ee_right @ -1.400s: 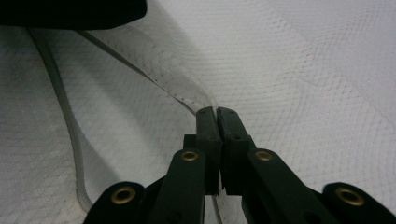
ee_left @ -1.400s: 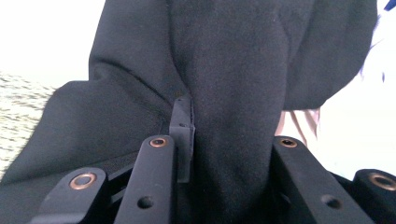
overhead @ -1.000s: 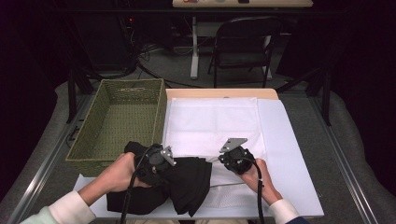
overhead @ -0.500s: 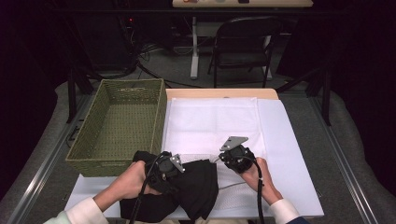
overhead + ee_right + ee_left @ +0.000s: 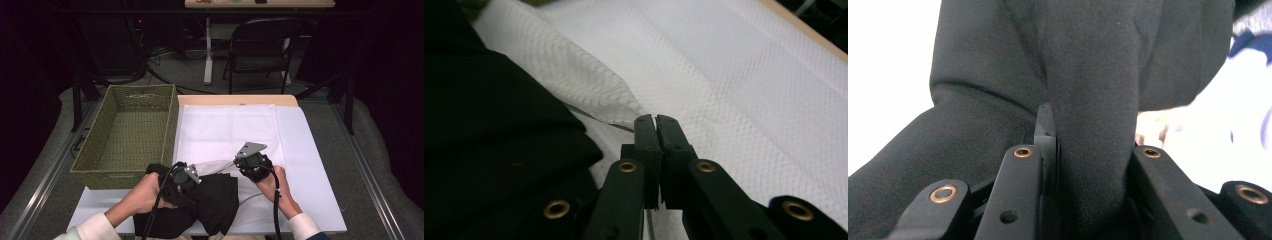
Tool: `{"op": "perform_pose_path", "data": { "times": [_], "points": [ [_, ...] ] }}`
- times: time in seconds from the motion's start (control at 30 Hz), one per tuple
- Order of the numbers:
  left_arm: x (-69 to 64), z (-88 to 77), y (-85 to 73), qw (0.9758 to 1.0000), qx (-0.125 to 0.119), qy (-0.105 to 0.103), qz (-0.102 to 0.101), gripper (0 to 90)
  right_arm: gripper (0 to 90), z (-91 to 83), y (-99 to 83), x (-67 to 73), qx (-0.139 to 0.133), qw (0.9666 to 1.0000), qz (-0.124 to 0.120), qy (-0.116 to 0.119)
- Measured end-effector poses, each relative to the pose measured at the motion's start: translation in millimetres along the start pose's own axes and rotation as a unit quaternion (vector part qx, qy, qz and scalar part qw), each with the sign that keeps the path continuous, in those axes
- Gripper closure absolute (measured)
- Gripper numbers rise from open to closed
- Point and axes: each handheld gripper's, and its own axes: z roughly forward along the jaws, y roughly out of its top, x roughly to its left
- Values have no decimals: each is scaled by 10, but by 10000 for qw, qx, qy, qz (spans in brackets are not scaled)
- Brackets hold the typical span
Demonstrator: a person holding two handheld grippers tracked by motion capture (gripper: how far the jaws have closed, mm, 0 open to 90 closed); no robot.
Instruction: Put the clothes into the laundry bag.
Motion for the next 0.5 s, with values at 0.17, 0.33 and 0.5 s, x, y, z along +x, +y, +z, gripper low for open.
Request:
{"op": "perform_pose_path", "data": {
  "times": [0.17,0.33,0.5],
  "points": [
    [59,-17,87,9985,-209,98,-493,748,886,-138,68,21,-258,9997,-11,-4],
    [175,176,159,9932,-146,228,-1131,737,886,-174,77,40,-231,9997,-25,110],
    [310,296,113,9882,-342,64,-1493,725,886,-123,31,95,-48,9998,-142,145]
  ]
}}
